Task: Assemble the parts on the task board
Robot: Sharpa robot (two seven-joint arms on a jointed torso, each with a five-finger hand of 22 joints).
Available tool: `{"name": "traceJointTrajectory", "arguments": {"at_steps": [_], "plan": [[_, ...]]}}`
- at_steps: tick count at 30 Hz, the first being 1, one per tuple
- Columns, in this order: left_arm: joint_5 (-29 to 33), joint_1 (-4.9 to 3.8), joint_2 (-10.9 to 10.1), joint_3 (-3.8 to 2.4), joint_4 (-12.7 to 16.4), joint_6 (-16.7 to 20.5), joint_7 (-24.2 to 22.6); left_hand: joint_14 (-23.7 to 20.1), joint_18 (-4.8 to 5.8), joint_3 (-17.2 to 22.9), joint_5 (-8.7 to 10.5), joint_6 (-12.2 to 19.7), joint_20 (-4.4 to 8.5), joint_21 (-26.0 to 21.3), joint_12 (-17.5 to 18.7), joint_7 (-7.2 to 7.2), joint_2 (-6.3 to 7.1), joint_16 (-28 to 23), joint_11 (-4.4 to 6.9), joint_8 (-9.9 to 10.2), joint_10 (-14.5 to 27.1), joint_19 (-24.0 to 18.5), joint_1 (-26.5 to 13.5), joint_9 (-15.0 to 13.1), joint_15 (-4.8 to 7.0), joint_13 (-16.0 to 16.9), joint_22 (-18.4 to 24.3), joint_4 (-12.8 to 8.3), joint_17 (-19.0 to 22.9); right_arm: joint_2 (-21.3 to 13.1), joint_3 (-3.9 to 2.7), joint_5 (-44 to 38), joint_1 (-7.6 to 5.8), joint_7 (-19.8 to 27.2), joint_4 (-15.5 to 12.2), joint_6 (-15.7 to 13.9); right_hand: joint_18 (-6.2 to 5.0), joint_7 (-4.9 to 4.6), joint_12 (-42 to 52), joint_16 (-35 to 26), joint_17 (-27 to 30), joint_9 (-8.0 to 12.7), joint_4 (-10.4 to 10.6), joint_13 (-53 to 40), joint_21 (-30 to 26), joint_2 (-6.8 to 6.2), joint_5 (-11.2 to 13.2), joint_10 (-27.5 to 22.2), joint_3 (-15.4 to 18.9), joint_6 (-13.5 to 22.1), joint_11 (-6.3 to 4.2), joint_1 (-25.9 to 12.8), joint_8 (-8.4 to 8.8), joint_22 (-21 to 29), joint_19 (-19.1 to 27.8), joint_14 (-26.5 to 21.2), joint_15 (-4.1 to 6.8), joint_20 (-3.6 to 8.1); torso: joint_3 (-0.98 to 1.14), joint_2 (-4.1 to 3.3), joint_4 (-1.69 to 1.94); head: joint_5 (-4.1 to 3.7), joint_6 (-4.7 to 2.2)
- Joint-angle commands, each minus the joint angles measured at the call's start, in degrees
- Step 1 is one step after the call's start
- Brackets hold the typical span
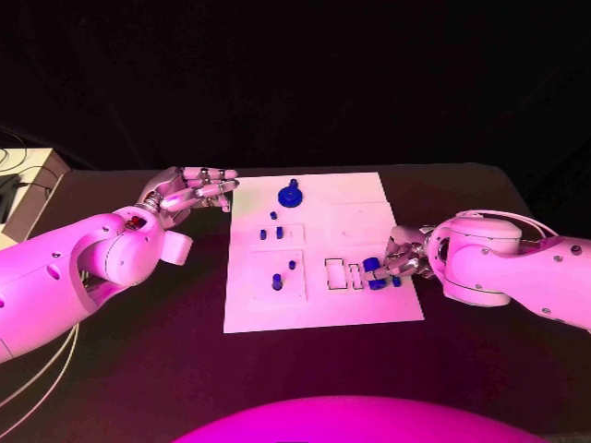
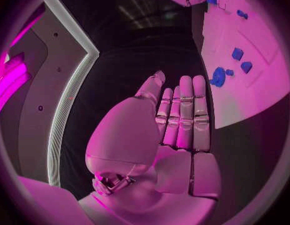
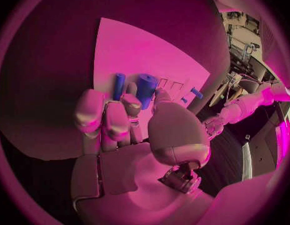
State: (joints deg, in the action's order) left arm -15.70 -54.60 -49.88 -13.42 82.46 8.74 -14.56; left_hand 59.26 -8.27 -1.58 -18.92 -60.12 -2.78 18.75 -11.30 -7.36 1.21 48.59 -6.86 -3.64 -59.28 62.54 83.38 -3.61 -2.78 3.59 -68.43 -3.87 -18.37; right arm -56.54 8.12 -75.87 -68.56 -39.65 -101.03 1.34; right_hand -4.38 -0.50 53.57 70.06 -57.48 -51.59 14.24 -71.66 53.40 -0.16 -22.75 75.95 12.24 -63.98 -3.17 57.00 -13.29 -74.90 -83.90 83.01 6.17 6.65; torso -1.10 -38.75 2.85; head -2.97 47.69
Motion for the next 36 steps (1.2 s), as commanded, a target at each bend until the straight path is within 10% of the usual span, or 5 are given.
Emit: {"name": "traceJointTrajectory", "arguments": {"at_steps": [1,26,36], "plan": [[0.4,0.02,0.0,-0.04,0.2,-1.0,-0.6,-0.4,0.19,-0.2,-0.27,0.3,-0.24,-0.4,0.0,-0.04,0.00,-0.2,-0.06,-0.1,0.2,0.3,-0.6,0.0,-0.11,0.0,-0.1,0.2,0.0,0.2,0.02,-2.5,0.11,-1.8,0.1,1.0,0.42,0.00,-0.3,0.1,-0.1,-0.1,0.1,-0.1,0.5,0.12,-0.3,0.2,-0.1,-0.5,-0.05,-0.5,0.31,-7.3,-3.5,0.0,0.17,0.44,0.01,-0.02,-0.06,0.12,0.00],[0.6,0.02,-0.1,-0.04,0.3,-1.4,-0.1,-0.4,0.19,-0.4,-0.26,0.8,-0.31,-1.1,-0.1,-0.16,0.12,-0.1,-0.11,-0.1,0.4,0.6,-0.7,0.0,-0.17,0.0,-0.1,0.8,0.1,3.6,0.04,-5.7,1.51,-1.4,3.7,-0.9,0.29,-0.70,-1.8,-0.3,-0.3,0.9,-2.2,0.7,0.1,0.64,-0.9,-0.9,-0.2,0.1,0.47,0.3,2.26,-7.2,-3.3,-0.1,-0.22,0.11,-0.05,-0.04,-0.01,0.28,0.22],[0.6,0.02,-0.2,-0.04,0.3,-1.5,0.2,-0.4,0.19,-0.4,-0.26,0.8,-0.31,-1.1,-0.1,-0.16,0.12,-0.1,-0.11,-0.1,0.4,0.6,-0.7,0.0,-0.17,0.0,-0.1,0.8,0.1,3.6,0.06,-3.4,1.72,-0.3,3.7,-2.6,0.28,-0.71,-2.1,-0.6,-0.5,1.7,-7.6,1.2,0.4,3.09,-10.4,-1.1,-2.4,-0.1,0.40,4.4,3.27,-7.2,-3.3,0.0,-0.16,0.08,-0.02,0.04,-0.09,0.30,0.27]]}}
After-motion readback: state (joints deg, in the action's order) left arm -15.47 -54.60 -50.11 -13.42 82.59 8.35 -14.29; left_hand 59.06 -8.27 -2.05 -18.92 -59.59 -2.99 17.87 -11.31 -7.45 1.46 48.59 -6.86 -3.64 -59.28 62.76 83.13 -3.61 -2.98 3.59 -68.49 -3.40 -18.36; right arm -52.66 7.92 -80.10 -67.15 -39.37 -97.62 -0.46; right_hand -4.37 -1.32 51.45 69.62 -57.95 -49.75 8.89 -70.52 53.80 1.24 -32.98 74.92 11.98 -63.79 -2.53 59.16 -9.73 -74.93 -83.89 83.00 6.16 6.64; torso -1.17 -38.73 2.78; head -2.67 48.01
